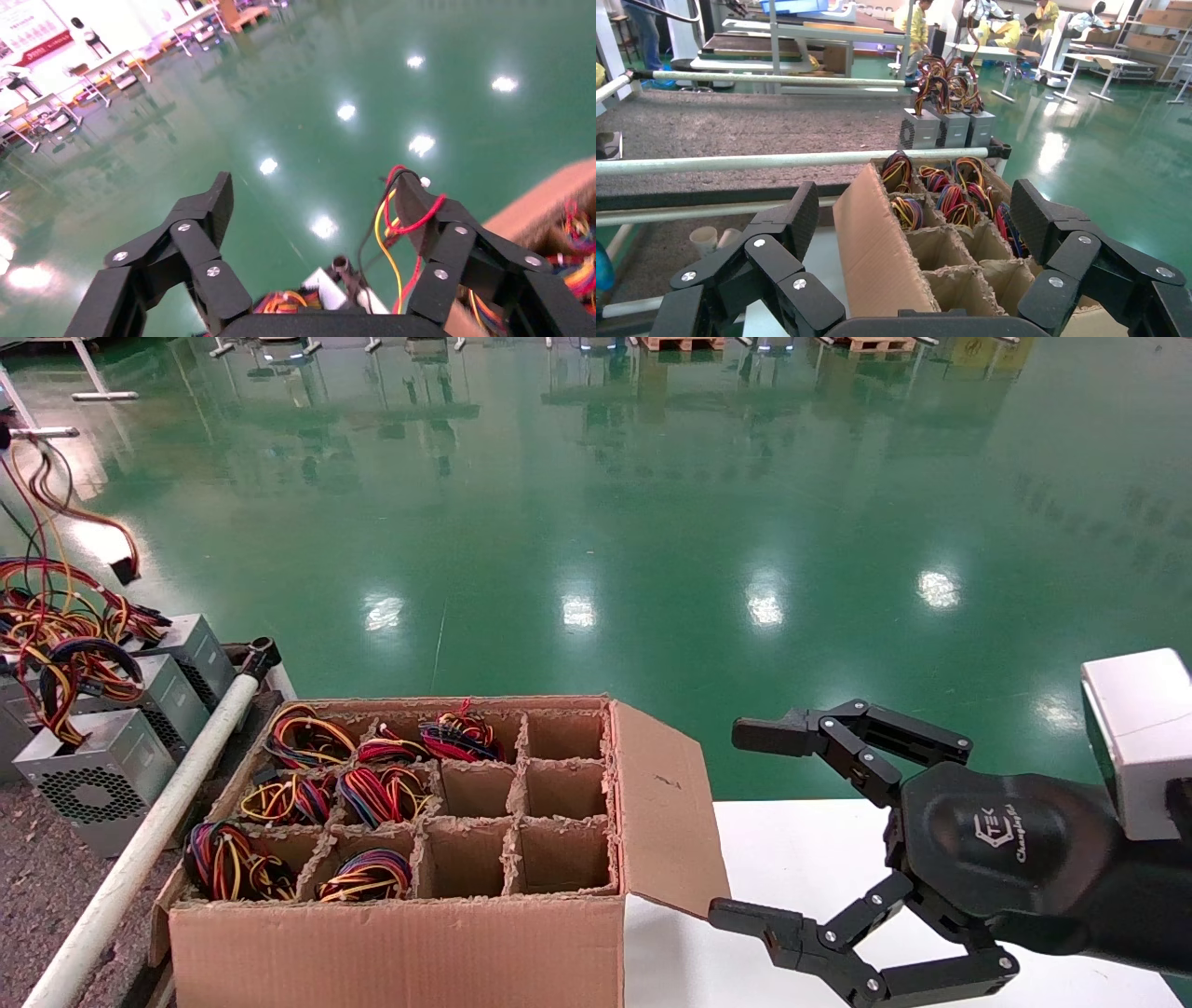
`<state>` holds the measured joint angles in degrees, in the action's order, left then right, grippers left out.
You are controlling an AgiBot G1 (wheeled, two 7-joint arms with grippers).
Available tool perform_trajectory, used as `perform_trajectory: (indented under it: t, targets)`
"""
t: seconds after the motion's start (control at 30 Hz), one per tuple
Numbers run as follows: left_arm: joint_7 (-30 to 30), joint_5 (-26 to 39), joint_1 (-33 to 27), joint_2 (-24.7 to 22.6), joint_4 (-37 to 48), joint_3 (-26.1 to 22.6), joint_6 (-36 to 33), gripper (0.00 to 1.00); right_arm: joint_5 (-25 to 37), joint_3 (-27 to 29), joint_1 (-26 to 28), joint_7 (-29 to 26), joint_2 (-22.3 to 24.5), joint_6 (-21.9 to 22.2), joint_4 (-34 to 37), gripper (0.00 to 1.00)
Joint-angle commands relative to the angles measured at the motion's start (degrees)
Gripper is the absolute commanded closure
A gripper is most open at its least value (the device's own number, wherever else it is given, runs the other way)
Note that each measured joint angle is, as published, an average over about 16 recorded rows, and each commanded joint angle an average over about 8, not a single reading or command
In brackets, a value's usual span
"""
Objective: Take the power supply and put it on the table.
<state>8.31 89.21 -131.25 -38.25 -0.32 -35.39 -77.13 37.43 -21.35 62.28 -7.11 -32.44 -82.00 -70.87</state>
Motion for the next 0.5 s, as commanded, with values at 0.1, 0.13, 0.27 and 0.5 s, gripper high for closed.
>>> perform_trajectory:
  t: [0.1, 0.13, 0.27, 0.5]
  targets:
    - [0.81, 1.26, 0.03, 0.49, -0.66, -0.88, -0.78, 0.00, 0.00, 0.00, 0.00, 0.00, 0.00, 0.00, 0.00, 0.00]
    - [0.97, 1.63, -0.03, 0.65, -0.84, -1.13, -1.03, 0.00, 0.00, 0.00, 0.00, 0.00, 0.00, 0.00, 0.00, 0.00]
    - [0.84, 2.97, -0.52, 1.14, -1.30, -2.06, -2.46, 0.00, 0.00, 0.00, 0.00, 0.00, 0.00, 0.00, 0.00, 0.00]
    - [1.23, 5.84, -1.22, 1.61, -2.54, -4.08, -6.24, 0.00, 0.00, 0.00, 0.00, 0.00, 0.00, 0.00, 0.00, 0.00]
